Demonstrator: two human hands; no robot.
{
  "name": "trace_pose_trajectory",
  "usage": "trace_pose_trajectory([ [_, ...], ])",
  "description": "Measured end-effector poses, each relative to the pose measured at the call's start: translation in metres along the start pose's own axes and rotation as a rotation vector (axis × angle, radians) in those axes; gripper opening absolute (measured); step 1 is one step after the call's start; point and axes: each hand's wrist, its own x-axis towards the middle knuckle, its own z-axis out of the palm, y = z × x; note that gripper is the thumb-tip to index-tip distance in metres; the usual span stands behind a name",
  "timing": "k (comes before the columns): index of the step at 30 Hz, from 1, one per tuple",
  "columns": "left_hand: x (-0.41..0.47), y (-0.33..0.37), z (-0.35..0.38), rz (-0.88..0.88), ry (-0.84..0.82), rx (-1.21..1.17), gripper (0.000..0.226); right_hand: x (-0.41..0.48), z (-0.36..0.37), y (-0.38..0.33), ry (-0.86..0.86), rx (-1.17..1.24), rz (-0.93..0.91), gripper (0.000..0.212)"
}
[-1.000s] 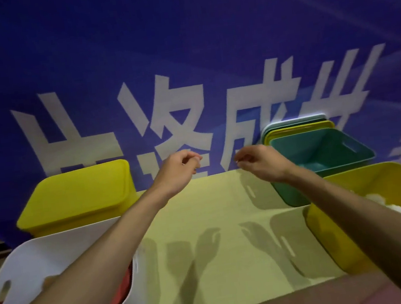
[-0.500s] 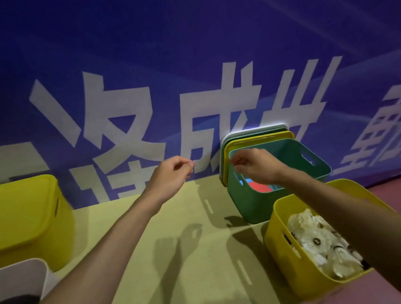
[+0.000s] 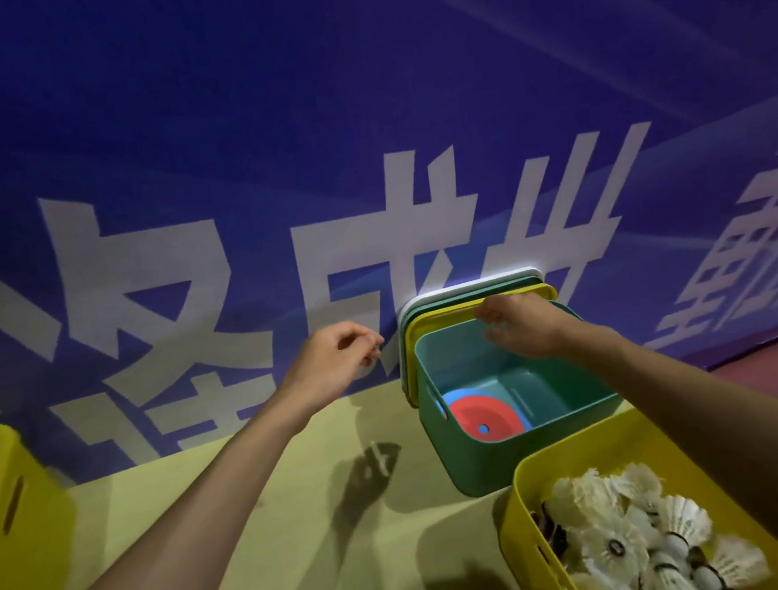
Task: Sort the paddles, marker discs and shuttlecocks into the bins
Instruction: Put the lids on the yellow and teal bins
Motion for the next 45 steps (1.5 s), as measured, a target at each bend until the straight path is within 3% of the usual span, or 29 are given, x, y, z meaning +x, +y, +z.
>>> trace_pose_trajectory([
  [6, 0.032, 0.011, 0.033, -0.042, 0.015, 0.096, 0.015, 0.049, 0.007, 0.065, -0.061, -0.046, -0.012, 0.041],
  [15, 0.069, 0.025, 0.079, -0.156, 0.189, 0.135, 0.021, 0.142, 0.032, 0.129, -0.064, -0.007, -0.155, 0.049],
  [25, 0.078, 0.021, 0.112, -0.260, 0.298, 0.131, 0.019, 0.179, 0.069, 0.142, 0.072, -0.207, -0.340, 0.041],
  [32, 0.076, 0.021, 0.121, -0.334, 0.316, 0.111, 0.021, 0.192, 0.075, 0.144, 0.171, -0.269, -0.355, 0.028],
  [37, 0.078, 0.020, 0.123, -0.397, 0.378, -0.017, 0.024, 0.199, 0.067, 0.148, 0.195, -0.462, -0.537, 0.033],
  [42, 0.078, 0.024, 0.130, -0.420, 0.398, -0.060, 0.025, 0.198, 0.064, 0.148, 0.103, -0.425, -0.422, 0.020],
  [45, 0.074, 0.029, 0.127, -0.426, 0.429, -0.104, 0.024, 0.196, 0.052, 0.140, 0.150, -0.407, -0.408, 0.020],
])
